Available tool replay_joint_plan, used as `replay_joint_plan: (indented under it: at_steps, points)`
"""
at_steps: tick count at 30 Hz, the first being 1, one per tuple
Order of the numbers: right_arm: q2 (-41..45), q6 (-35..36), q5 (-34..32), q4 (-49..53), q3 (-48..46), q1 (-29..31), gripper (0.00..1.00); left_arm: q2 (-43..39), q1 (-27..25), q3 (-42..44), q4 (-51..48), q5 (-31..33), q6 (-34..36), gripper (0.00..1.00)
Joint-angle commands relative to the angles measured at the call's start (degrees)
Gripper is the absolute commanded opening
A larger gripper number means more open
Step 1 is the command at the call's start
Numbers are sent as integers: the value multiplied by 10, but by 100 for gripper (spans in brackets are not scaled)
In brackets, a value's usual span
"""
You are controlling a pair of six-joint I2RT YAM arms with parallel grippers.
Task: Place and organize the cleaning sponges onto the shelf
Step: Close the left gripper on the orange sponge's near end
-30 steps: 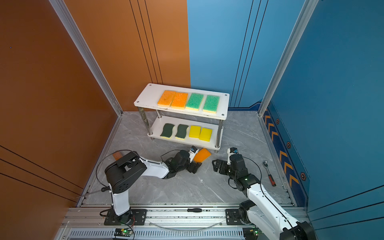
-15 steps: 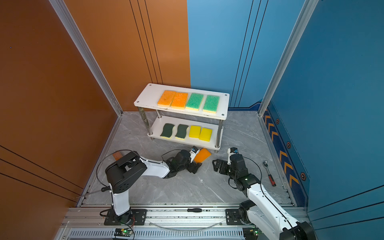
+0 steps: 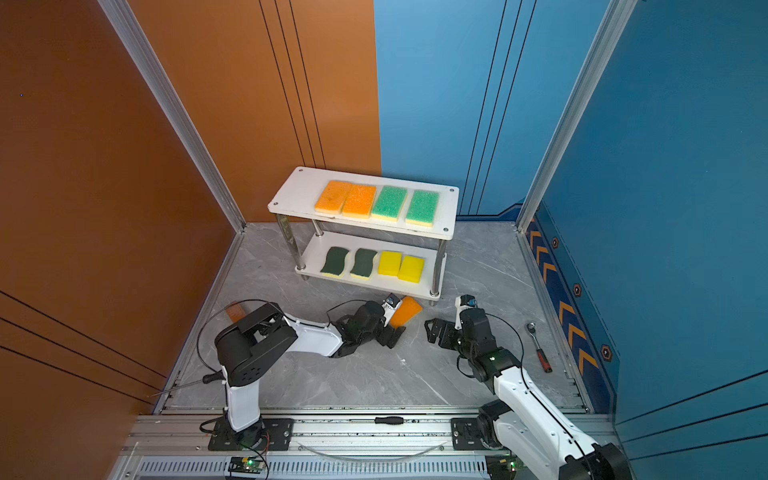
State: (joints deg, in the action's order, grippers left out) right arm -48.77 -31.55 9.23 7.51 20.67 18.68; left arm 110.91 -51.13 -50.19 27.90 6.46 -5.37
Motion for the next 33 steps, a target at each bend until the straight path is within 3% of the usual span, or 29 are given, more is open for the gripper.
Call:
replay_joint_plan:
  at_steps: [1,15,18,33]
  points:
    - [9,-7,7,2,-7,-4,100,26,-7,2,-59,12,14,95]
    - [15,-7,5,5,-9,-5,100,34,-9,11,-59,24,3,88]
    - [15,-7,5,5,-9,-5,100,34,-9,15,-58,25,0,80]
    - [22,-8,4,10,-9,-6,100,26,-13,22,-58,46,-14,65]
